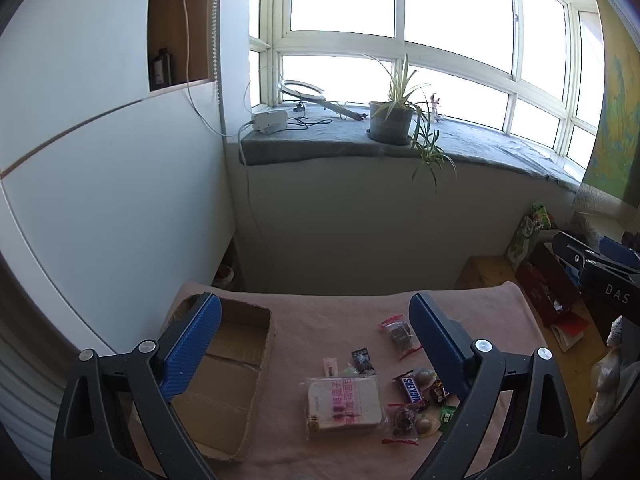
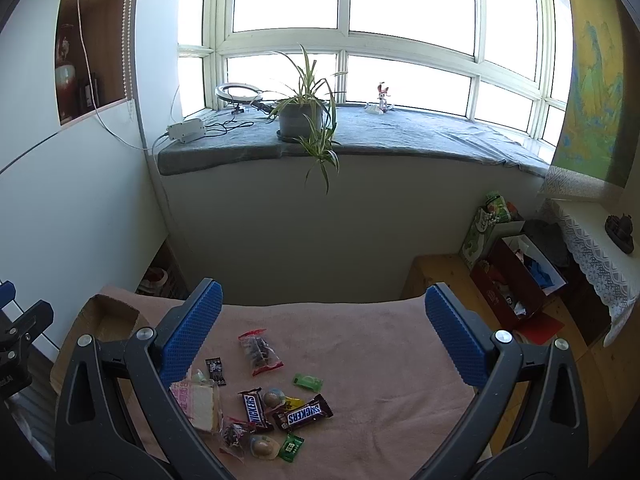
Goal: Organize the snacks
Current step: 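Lower the left gripper onto the packaged bread loaf and close it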
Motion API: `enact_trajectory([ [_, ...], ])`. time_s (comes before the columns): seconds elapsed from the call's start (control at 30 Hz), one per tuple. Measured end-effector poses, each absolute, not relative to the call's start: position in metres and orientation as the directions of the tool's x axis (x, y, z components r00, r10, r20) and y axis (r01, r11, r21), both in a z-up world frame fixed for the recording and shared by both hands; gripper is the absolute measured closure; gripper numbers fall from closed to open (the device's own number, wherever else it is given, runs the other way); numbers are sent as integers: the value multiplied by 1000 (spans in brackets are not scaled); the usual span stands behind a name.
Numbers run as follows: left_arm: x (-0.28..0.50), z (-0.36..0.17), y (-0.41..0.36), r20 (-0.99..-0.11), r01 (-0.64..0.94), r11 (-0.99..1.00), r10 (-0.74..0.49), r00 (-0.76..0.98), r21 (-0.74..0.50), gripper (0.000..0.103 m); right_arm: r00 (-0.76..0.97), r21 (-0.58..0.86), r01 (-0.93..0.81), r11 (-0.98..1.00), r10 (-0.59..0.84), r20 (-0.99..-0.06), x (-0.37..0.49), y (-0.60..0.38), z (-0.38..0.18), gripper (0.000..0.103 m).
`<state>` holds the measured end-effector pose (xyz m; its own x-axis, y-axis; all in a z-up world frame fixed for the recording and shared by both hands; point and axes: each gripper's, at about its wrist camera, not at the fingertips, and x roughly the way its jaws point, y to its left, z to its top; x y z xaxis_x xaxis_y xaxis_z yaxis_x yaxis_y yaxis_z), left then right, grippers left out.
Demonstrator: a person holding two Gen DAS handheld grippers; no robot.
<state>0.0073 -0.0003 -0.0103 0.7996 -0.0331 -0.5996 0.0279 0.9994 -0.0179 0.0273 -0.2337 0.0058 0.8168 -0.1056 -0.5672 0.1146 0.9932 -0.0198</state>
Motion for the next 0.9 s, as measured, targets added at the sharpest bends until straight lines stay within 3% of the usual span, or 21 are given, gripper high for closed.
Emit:
enact_trajectory([
  [0.27,16,-39,13,-707,18,987,-128,696,-162,12,785,27,66,997,-35,-619,45,-236,-16,0],
  [0.37,21,-59,17,-734,27,986,-139,665,-162,22,746,101,29,994,46,-664,53,-240,-37,0],
  [0.43,25,-76,17,-742,31,982,-160,651,-184,23,710,138,2,990,96,-698,59,-240,-53,0],
  [0.67,32,-127,11,-814,44,942,-310,491,-332,42,528,314,-106,943,321,-786,71,-223,-118,13],
  [0.8,32,-150,3,-813,43,921,-362,456,-386,47,402,436,-115,892,443,-801,77,-209,-158,14],
  [0.9,30,-166,15,-861,18,942,-315,399,-336,49,322,489,-110,865,496,-806,82,-198,-183,21],
])
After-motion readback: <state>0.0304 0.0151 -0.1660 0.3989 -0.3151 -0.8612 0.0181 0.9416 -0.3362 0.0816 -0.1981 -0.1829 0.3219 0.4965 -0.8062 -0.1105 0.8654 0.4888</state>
